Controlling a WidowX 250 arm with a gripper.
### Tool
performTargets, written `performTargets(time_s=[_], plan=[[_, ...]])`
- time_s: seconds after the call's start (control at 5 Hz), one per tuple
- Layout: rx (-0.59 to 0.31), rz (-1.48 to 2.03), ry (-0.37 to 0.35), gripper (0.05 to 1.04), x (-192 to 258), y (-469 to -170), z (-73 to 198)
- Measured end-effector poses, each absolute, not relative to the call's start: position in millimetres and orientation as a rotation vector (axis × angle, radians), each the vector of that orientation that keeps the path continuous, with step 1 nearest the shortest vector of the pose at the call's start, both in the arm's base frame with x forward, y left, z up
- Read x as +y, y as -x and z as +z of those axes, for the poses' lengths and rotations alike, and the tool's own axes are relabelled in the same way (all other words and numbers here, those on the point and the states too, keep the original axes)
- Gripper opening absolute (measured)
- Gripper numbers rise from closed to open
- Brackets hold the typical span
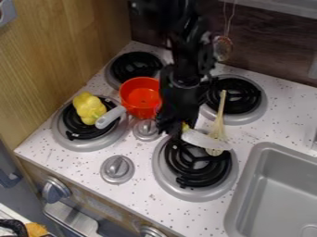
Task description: Take the knife and put it on the lower right burner
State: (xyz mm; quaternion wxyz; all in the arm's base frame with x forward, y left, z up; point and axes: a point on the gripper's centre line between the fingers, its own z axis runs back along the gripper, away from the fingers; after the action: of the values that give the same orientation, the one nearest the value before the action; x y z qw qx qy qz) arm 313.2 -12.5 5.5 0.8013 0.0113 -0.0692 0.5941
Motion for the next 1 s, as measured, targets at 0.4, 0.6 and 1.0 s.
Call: performTargets(time_s=[0.4,0.6,1.0], plan=[[-0.202,1.531,-0.013,0.364,15.7,-303.6,-8.2],[-0.223,1.582,-0.031,0.364,27.8,-298.9,-12.2],[-0.216,1.664,-0.038,0.364,37.6,-287.1,-25.6]])
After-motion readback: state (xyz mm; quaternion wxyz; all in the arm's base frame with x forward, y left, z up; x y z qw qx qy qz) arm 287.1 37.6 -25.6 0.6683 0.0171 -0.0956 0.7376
